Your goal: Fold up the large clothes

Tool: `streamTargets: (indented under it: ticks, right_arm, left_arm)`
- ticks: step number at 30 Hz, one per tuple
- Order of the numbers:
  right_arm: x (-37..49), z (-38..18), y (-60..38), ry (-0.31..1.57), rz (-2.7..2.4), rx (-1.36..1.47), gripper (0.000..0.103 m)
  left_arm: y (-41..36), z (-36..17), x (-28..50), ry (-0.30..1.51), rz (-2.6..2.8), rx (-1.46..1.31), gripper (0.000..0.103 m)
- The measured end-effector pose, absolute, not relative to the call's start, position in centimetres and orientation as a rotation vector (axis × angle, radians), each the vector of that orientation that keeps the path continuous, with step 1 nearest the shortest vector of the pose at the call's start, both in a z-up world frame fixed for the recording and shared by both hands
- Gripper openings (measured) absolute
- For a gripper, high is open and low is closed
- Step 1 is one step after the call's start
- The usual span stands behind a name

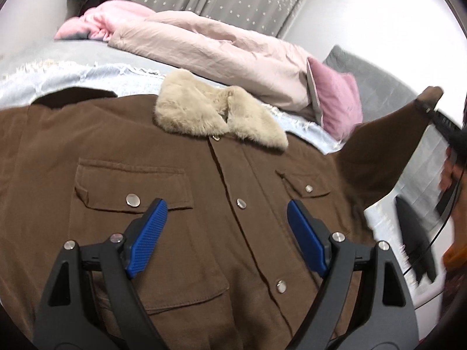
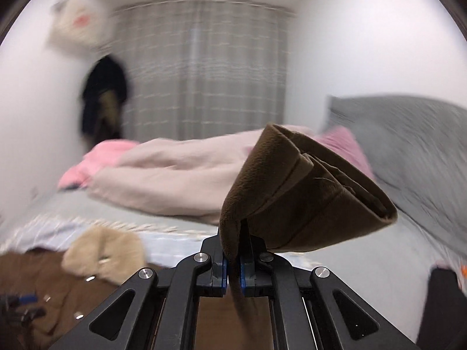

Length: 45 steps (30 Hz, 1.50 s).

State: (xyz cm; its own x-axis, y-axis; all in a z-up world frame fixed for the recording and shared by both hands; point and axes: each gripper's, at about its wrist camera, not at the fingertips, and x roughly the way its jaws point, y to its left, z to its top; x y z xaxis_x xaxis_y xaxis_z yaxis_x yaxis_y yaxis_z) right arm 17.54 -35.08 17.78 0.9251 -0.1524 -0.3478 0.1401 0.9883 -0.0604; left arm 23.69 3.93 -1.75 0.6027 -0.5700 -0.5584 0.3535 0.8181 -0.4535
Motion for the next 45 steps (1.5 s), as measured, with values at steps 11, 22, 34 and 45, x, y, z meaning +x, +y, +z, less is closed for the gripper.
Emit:
streamTargets:
  ticks: [11,22,34,45]
  right_arm:
    - [21.7,0.9,-14.9,0.884,0.381,-0.125,0.024]
    - [18.5,1.2,-19.6,0.874,0.462,0.017,0.058]
    - [20.4,1.7,-34.3,0.795,0.097,0.298,0.070]
    - [24.5,0.0,-42.2,0.831,-0.087,0.269,0.070]
  left_arm:
    - [7.3,-3.7,25.2,0.762,-0.588,-0.525,0.084]
    - [3.4,-4.4,26.9,0.909,-0.673,-0.496,0.080]
    - [-2.8,-5.1,30.4,0.908,-0.514,-0.275,0.009]
    - [-1.9,-3.0,32.0,0.728,-0.389,-0.213,0.006]
